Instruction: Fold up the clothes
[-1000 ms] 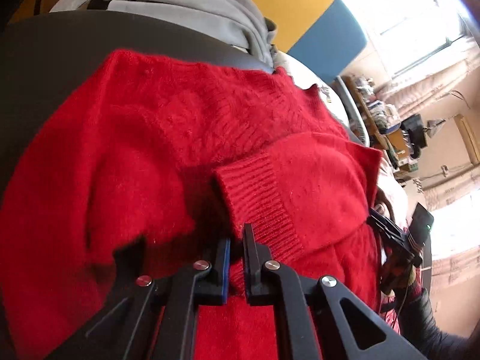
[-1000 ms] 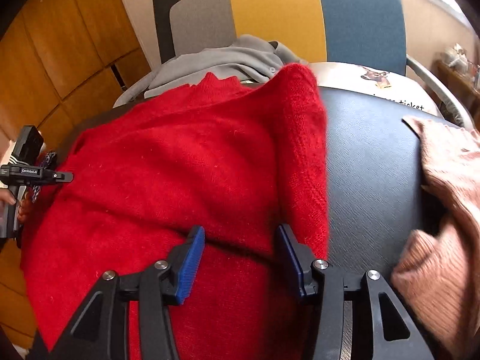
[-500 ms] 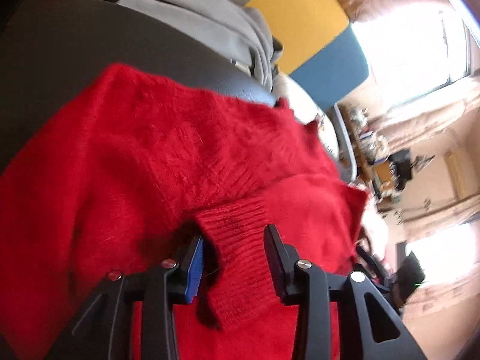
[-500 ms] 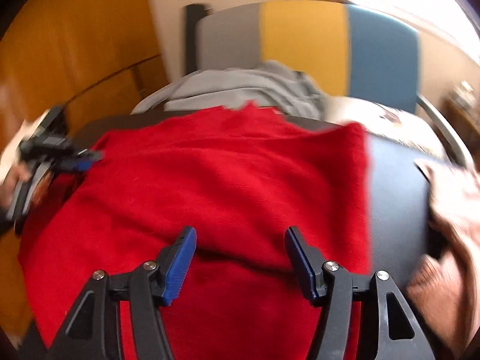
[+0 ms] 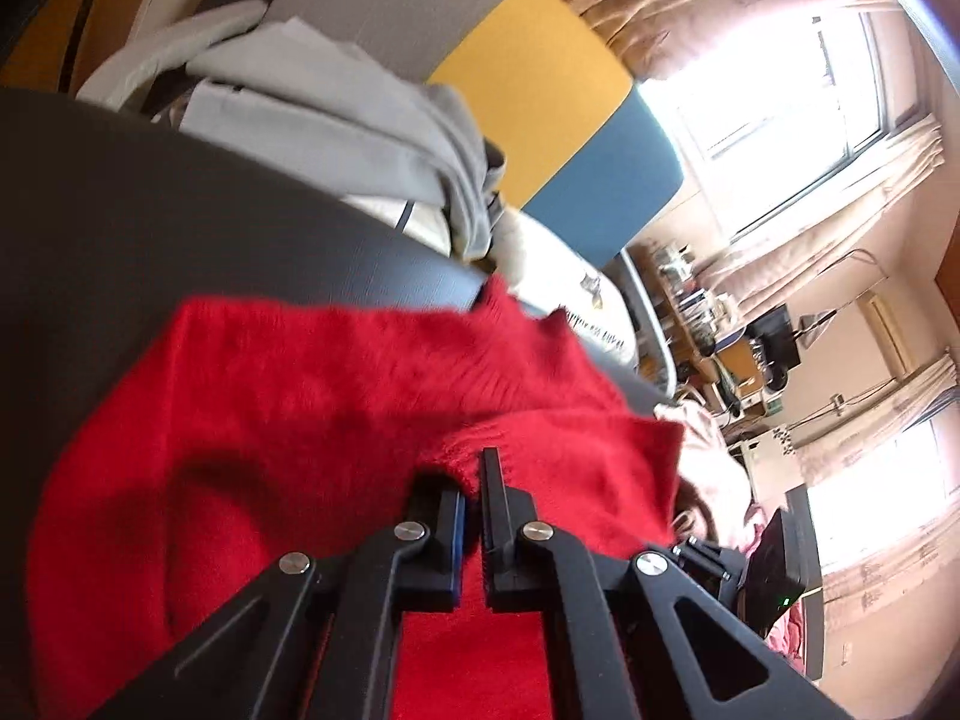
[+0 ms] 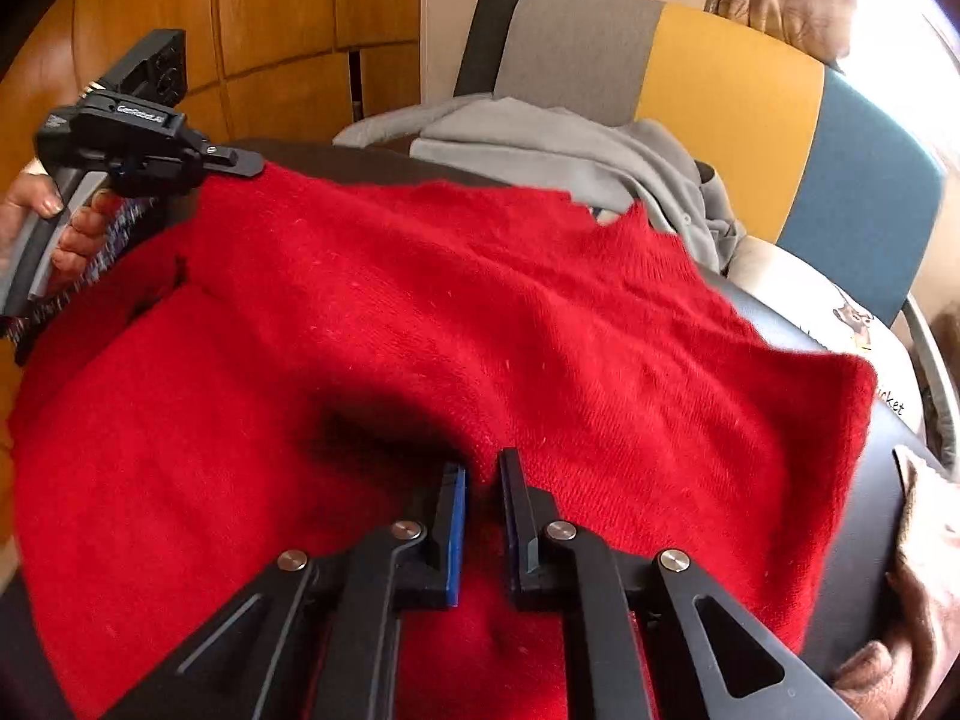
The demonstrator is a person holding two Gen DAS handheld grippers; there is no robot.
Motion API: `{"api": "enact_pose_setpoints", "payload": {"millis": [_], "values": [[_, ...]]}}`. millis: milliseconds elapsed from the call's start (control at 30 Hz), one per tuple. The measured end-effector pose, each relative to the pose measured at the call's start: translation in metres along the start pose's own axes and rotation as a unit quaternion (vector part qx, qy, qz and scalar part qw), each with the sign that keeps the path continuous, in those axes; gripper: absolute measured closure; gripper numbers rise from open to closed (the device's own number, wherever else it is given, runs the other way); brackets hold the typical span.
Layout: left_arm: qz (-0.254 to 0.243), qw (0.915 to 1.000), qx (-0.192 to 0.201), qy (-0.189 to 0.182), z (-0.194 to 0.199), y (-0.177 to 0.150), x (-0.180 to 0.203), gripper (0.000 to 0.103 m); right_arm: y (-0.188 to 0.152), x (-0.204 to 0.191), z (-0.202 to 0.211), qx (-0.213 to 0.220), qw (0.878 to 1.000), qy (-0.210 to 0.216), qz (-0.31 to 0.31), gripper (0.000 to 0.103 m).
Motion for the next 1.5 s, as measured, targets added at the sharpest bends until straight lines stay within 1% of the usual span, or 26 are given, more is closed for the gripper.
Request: {"api": "enact_pose_setpoints", "payload": {"millis": [67, 167, 233, 333, 367, 433, 467, 500, 567, 600, 633, 700, 767, 900, 967, 1000, 1033, 1100, 1133, 1200, 1233, 1267, 1300, 1367, 1467, 1500], "values": [[0.005, 0.9999, -0.003, 0.014, -0.001, 0.009, -0.005, 0.101, 0.010, -0.007, 0.004, 0.013, 1.000, 0.007, -0.006, 0.093], [0.031, 0.9963, -0.028, 0.075, -0.009, 0.012, -0.035, 0.101, 0.024, -0.023, 0.001, 0.028, 0.999, 0.020, -0.009, 0.093], [0.048, 0.9924, -0.051, 0.101, -0.022, 0.006, -0.054, 0.101, 0.020, -0.032, -0.014, 0.016, 0.999, 0.033, -0.019, 0.093], [0.033, 0.9898, -0.059, 0.126, -0.027, -0.001, -0.058, 0.100, 0.010, -0.036, -0.030, 0.002, 0.998, 0.047, -0.042, 0.092], [0.028, 0.9887, -0.062, 0.134, -0.029, -0.003, -0.059, 0.099, 0.006, -0.036, -0.032, -0.001, 0.997, 0.052, -0.052, 0.090], [0.016, 0.9863, -0.066, 0.150, -0.032, -0.007, -0.061, 0.099, 0.005, -0.032, -0.022, 0.015, 0.994, 0.074, -0.078, 0.077], [0.015, 0.9862, -0.065, 0.152, -0.031, -0.007, -0.061, 0.099, 0.005, -0.029, -0.017, 0.024, 0.992, 0.084, -0.091, 0.074], [0.014, 0.9860, -0.062, 0.154, -0.028, -0.007, -0.062, 0.098, 0.007, -0.023, -0.008, 0.040, 0.991, 0.082, -0.099, 0.073], [0.010, 0.9855, -0.057, 0.159, -0.024, -0.007, -0.063, 0.099, 0.013, 0.007, 0.015, 0.080, 0.984, 0.068, -0.141, 0.073], [0.008, 0.9854, -0.055, 0.161, -0.024, -0.007, -0.062, 0.099, 0.015, 0.026, 0.026, 0.099, 0.979, 0.058, -0.167, 0.071], [0.007, 0.9858, -0.054, 0.159, -0.024, -0.008, -0.062, 0.099, 0.014, 0.048, 0.031, 0.112, 0.974, 0.044, -0.194, 0.067], [0.008, 0.9865, -0.057, 0.154, -0.025, -0.014, -0.061, 0.099, 0.011, 0.092, 0.041, 0.137, 0.960, 0.018, -0.245, 0.064], [0.005, 0.9864, -0.059, 0.153, -0.028, -0.020, -0.060, 0.099, 0.008, 0.129, 0.029, 0.134, 0.948, 0.019, -0.289, 0.063], [-0.001, 0.9874, -0.047, 0.151, -0.029, -0.026, -0.054, 0.097, -0.002, 0.171, -0.005, 0.103, 0.935, 0.014, -0.339, 0.063], [-0.009, 0.9872, -0.038, 0.155, -0.029, -0.028, -0.052, 0.091, -0.014, 0.187, -0.017, 0.081, 0.932, -0.021, -0.352, 0.063], [-0.009, 0.9867, -0.041, 0.157, -0.032, -0.031, -0.054, 0.091, -0.020, 0.190, -0.017, 0.078, 0.930, -0.030, -0.357, 0.064], [-0.008, 0.9863, -0.044, 0.159, -0.035, -0.034, -0.057, 0.091, -0.027, 0.194, -0.018, 0.075, 0.928, -0.039, -0.363, 0.069], [-0.003, 0.9866, -0.035, 0.159, -0.034, -0.033, -0.059, 0.091, -0.040, 0.202, -0.019, 0.069, 0.924, -0.057, -0.372, 0.071], [0.000, 0.9868, -0.030, 0.159, -0.033, -0.033, -0.059, 0.091, -0.040, 0.203, -0.016, 0.063, 0.927, -0.072, -0.362, 0.071], [-0.009, 0.9837, -0.013, 0.179, -0.027, -0.030, -0.057, 0.091, -0.041, 0.204, -0.012, 0.050, 0.933, -0.101, -0.342, 0.070], [-0.019, 0.9815, -0.002, 0.190, -0.022, -0.028, -0.054, 0.091, -0.042, 0.205, -0.012, 0.040, 0.934, -0.121, -0.333, 0.053], [-0.032, 0.9810, 0.012, 0.191, -0.016, -0.027, -0.047, 0.091, -0.046, 0.208, -0.009, 0.031, 0.933, -0.140, -0.330, 0.044], [-0.042, 0.9817, 0.021, 0.185, -0.012, -0.026, -0.041, 0.091, -0.049, 0.211, -0.006, 0.025, 0.931, -0.155, -0.328, 0.040], [-0.060, 0.9826, 0.037, 0.172, -0.006, -0.025, -0.028, 0.090, -0.047, 0.215, 0.010, 0.053, 0.928, -0.145, -0.340, 0.040], [-0.084, 0.9835, 0.047, 0.153, -0.005, -0.024, -0.007, 0.087, -0.031, 0.210, 0.036, 0.097, 0.932, -0.141, -0.319, 0.040], [-0.090, 0.9838, 0.047, 0.148, -0.007, -0.024, -0.001, 0.087, -0.027, 0.214, 0.043, 0.099, 0.932, -0.151, -0.315, 0.042]]}}
Point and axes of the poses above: each gripper's, at about its wrist camera, not at the fingertips, and z roughly against the way its jaws point, x to its right, y to its top, the point moved 8 cm from there along -z, roughly the way its jaws point, and after that the axes turned 5 degrees about x, right-handed, at the moved point
